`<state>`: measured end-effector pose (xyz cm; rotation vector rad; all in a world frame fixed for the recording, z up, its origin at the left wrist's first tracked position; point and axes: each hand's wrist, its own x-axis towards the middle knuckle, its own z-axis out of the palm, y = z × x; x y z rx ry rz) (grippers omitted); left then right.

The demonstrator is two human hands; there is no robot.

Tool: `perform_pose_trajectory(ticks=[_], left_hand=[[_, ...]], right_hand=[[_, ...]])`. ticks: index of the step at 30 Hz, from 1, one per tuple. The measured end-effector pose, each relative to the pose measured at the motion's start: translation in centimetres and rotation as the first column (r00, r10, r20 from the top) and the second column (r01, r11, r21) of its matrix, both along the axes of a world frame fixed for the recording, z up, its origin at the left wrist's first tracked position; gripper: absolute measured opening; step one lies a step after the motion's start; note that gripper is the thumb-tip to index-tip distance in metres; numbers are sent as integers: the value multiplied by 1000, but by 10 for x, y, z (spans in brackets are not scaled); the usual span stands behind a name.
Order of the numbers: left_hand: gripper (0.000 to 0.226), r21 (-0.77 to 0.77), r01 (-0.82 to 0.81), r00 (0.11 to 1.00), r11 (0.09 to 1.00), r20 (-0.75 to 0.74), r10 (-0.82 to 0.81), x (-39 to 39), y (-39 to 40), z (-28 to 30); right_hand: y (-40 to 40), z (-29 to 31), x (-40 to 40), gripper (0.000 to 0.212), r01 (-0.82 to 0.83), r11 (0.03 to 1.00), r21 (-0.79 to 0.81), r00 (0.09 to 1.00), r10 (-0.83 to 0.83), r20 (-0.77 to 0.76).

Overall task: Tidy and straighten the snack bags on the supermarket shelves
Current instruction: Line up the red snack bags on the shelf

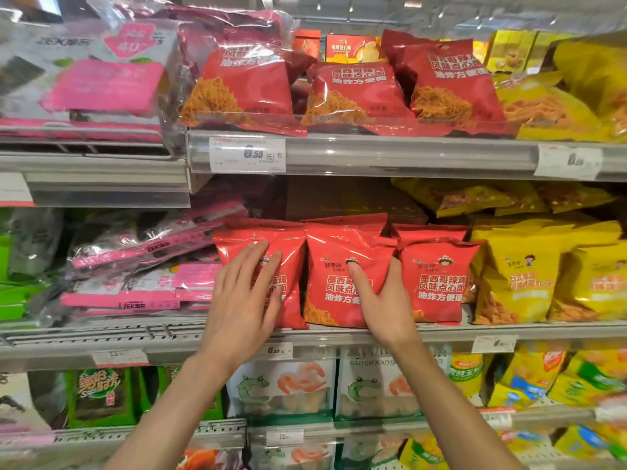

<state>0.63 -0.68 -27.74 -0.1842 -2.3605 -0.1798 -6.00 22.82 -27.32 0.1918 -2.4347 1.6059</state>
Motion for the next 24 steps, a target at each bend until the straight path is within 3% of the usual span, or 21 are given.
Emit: perform_pose_trajectory(ticks=[2,6,8,10,14,17,19,21,24], left_hand=[[54,-22,-20,1000,1000,-9,20,0,2,-3],[55,-76,-59,998,995,-14,58,-2,2,-9],[55,-88,-62,998,994,-14,61,-2,2,-11],[55,-85,-60,998,995,-11,60,-2,2,-11],[55,-57,-46,999,997,-17,45,-1,0,-9],[54,-45,-34,999,998,-25,33,-2,0,-8],[54,-49,-32,999,998,-32,31,-3,0,-8],[54,-53,-29,999,998,-35,27,-4,0,-9],[55,-54,-30,999,998,-37,28,-6,0,-10]], right_hand=[[-4,-8,14,90,78,997,27,984,-73,-165],[-15,-18,31,92,170,984,57,867,-122,-484],[-18,-18,32,92,185,981,65,869,-132,-477],[-18,-11,28,92,170,981,89,925,-128,-357],[-8,6,13,92,114,943,312,981,-58,-183],[-5,8,14,92,233,936,265,928,-132,-350],[-5,0,20,84,323,919,225,822,-155,-548],[-8,-9,23,73,402,870,284,728,-116,-676],[-19,-19,20,73,352,822,447,768,19,-640]])
